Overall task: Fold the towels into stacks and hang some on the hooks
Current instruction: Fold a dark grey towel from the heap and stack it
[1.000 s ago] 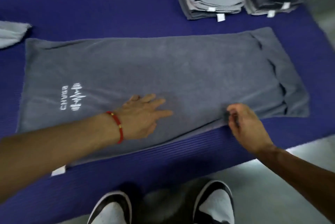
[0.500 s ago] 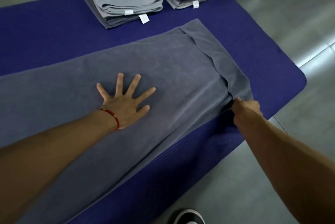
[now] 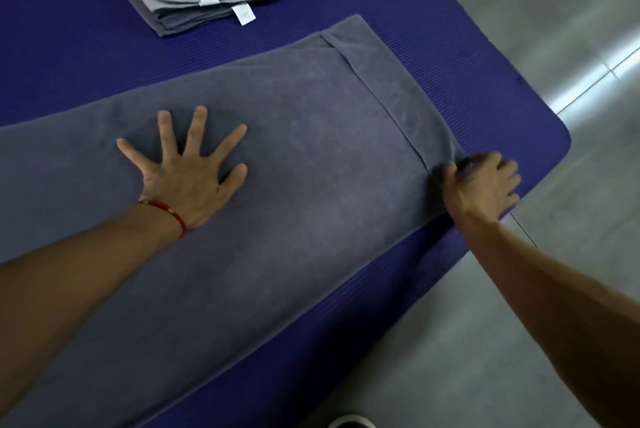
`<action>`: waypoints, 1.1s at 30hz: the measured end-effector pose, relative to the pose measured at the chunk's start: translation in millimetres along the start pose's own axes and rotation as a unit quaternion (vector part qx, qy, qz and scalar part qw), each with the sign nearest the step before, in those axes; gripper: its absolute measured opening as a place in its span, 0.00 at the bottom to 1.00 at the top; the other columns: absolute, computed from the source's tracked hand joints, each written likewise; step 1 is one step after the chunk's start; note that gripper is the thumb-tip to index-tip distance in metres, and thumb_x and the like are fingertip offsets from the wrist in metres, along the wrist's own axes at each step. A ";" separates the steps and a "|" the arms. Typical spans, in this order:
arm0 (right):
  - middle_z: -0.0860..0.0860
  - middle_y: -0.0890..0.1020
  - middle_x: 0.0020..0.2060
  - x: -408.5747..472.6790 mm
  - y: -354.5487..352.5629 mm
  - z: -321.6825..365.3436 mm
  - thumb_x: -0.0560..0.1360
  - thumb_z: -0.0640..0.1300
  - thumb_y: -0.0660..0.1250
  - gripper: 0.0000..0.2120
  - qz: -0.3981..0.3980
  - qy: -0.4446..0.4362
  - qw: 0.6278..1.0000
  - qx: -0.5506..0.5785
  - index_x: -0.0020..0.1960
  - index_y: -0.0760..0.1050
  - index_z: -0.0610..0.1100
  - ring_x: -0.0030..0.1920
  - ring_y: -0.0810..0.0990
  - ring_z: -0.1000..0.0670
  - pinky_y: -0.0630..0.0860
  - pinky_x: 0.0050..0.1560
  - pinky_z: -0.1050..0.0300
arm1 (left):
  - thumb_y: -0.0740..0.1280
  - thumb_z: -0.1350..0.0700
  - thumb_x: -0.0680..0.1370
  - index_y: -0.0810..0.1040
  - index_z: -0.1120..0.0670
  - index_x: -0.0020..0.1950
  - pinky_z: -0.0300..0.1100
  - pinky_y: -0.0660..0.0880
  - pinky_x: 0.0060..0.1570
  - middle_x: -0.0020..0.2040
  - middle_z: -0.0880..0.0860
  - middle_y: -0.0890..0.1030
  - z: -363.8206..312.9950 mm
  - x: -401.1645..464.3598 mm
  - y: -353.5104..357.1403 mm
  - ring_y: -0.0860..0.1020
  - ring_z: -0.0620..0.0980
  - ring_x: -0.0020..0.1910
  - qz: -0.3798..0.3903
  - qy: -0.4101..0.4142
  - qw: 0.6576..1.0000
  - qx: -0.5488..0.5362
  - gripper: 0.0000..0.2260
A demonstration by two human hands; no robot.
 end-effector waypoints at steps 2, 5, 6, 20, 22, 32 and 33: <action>0.41 0.70 0.65 6.2 2.2 60.3 0.77 0.54 0.67 0.20 -0.027 -0.153 0.988 -0.017 0.64 0.71 0.45 0.67 0.68 0.37 0.63 0.66 0.37 | 0.37 0.27 0.76 0.30 0.27 0.74 0.85 0.45 0.62 0.82 0.47 0.35 22.2 21.5 -5.0 0.36 0.65 0.79 -0.009 -0.030 0.999 -0.009 0.28; 0.43 0.72 0.67 25.1 35.0 147.3 0.81 0.51 0.64 0.17 0.061 -0.302 0.952 -0.003 0.68 0.71 0.47 0.67 0.70 0.38 0.65 0.66 0.36 | 0.37 0.26 0.76 0.32 0.28 0.75 0.85 0.46 0.62 0.83 0.48 0.37 45.2 38.9 -8.3 0.37 0.65 0.80 -0.032 -0.053 0.998 -0.001 0.29; 0.44 0.73 0.67 30.3 46.5 176.4 0.82 0.49 0.63 0.17 0.086 -0.343 0.935 -0.006 0.70 0.71 0.48 0.67 0.71 0.39 0.65 0.67 0.36 | 0.37 0.27 0.77 0.33 0.29 0.76 0.85 0.47 0.62 0.83 0.48 0.38 46.9 40.5 -9.3 0.38 0.66 0.80 -0.042 -0.055 0.998 0.005 0.29; 0.50 0.83 0.48 114.5 75.0 358.1 0.75 0.47 0.73 0.08 0.142 -0.530 0.831 -0.093 0.54 0.83 0.49 0.62 0.75 0.43 0.65 0.66 0.43 | 0.40 0.31 0.79 0.43 0.34 0.81 0.85 0.48 0.62 0.84 0.53 0.46 42.3 37.8 -8.7 0.41 0.67 0.80 -0.064 -0.050 0.997 0.021 0.30; 0.49 0.80 0.59 109.9 88.1 348.9 0.77 0.50 0.71 0.12 0.121 -0.507 0.849 -0.091 0.60 0.81 0.52 0.69 0.69 0.43 0.60 0.70 0.38 | 0.43 0.32 0.79 0.47 0.35 0.81 0.85 0.48 0.62 0.84 0.53 0.48 41.5 36.4 -10.2 0.42 0.67 0.80 -0.062 -0.046 0.997 0.009 0.29; 0.51 0.49 0.83 47.9 81.7 94.0 0.84 0.64 0.43 0.32 0.122 -0.244 0.961 -0.042 0.84 0.47 0.51 0.83 0.45 0.47 0.43 0.81 0.39 | 0.41 0.33 0.80 0.42 0.33 0.80 0.85 0.47 0.62 0.83 0.52 0.45 42.6 35.5 -10.0 0.41 0.66 0.80 -0.053 -0.056 0.997 0.001 0.27; 0.52 0.48 0.83 39.4 73.0 58.7 0.83 0.64 0.42 0.33 0.116 -0.220 0.967 -0.050 0.84 0.45 0.51 0.83 0.44 0.47 0.44 0.81 0.40 | 0.41 0.32 0.80 0.41 0.33 0.80 0.85 0.47 0.63 0.83 0.52 0.44 42.6 35.5 -10.5 0.40 0.66 0.80 -0.050 -0.058 0.997 0.001 0.28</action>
Point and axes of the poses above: each hand's wrist, its own x-axis towards the middle knuckle, its own y-axis out of the palm, z = x × y, the point moved 7 cm from there along x, towards the middle knuckle
